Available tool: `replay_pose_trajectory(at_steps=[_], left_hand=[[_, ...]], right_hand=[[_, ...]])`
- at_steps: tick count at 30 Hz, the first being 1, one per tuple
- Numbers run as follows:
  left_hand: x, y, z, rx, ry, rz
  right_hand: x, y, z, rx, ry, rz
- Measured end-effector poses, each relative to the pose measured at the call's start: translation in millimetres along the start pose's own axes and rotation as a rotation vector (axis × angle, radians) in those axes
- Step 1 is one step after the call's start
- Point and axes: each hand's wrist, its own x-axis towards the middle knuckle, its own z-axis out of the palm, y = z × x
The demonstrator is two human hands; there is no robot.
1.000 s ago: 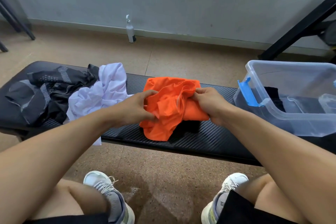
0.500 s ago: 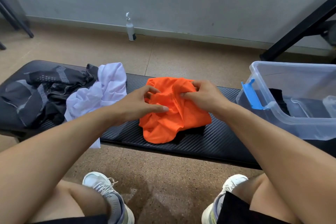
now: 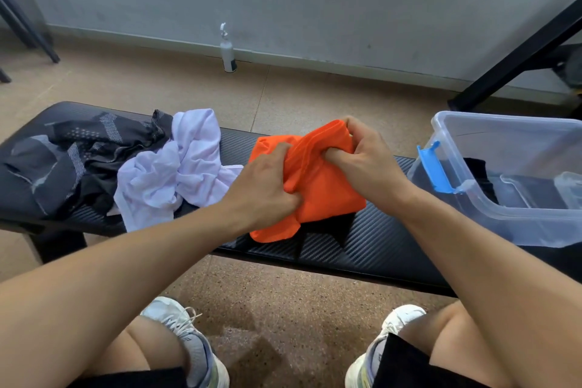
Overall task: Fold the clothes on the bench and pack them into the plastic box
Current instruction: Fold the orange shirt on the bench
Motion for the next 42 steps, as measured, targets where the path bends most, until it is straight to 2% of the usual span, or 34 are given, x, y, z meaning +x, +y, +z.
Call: replay_pose_trajectory(at_steps=[3,8,10,14,16,19,24,27,30,32,34,38,42], left_hand=[[4,-3,-11,0.033,-0.022,-0.038],[18,-16,-33,-0.053,-0.181,-0.063],[21,-15,-39,-0.123,-0.237,-0.06],[25,-12,-38,-0.131,-0.303,-0.068],[27,-14,-33,-0.107,-0.336,-0.098],[32,-21,-28,-0.045,-0.283,-0.121],[48,-36,-22,0.108,0.093,-0.1],[57,-42,-17,0.108,0.206,-0.035],[60,-46,-11,0.229,0.116,0.118],[61,-48,-6,0.32,0.04,0.229],[65,-53,0,0.429,-0.05,0.289],[73,-71,14,0.565,-0.191,0.177],[79,-77,19,0.545,-0.187,0.09]], right_hand=[[4,4,0,0.009,0.085,0.09],[9,6,-5,0.055,0.144,0.299],[10,7,-7,0.014,0.105,0.38],[10,6,-16,0.018,-0.151,0.494],[10,6,-17,0.039,-0.202,0.534],[13,14,-13,-0.072,-0.118,0.479],[29,40,-10,-0.447,0.038,0.336],[33,52,-8,-0.715,0.035,0.326],[29,51,1,-0.947,0.077,0.205],[24,48,12,-0.94,0.058,0.101],[18,46,24,-0.875,-0.047,0.015],[17,71,36,-0.938,-0.303,0.012],[28,89,30,-0.922,-0.334,0.113]])
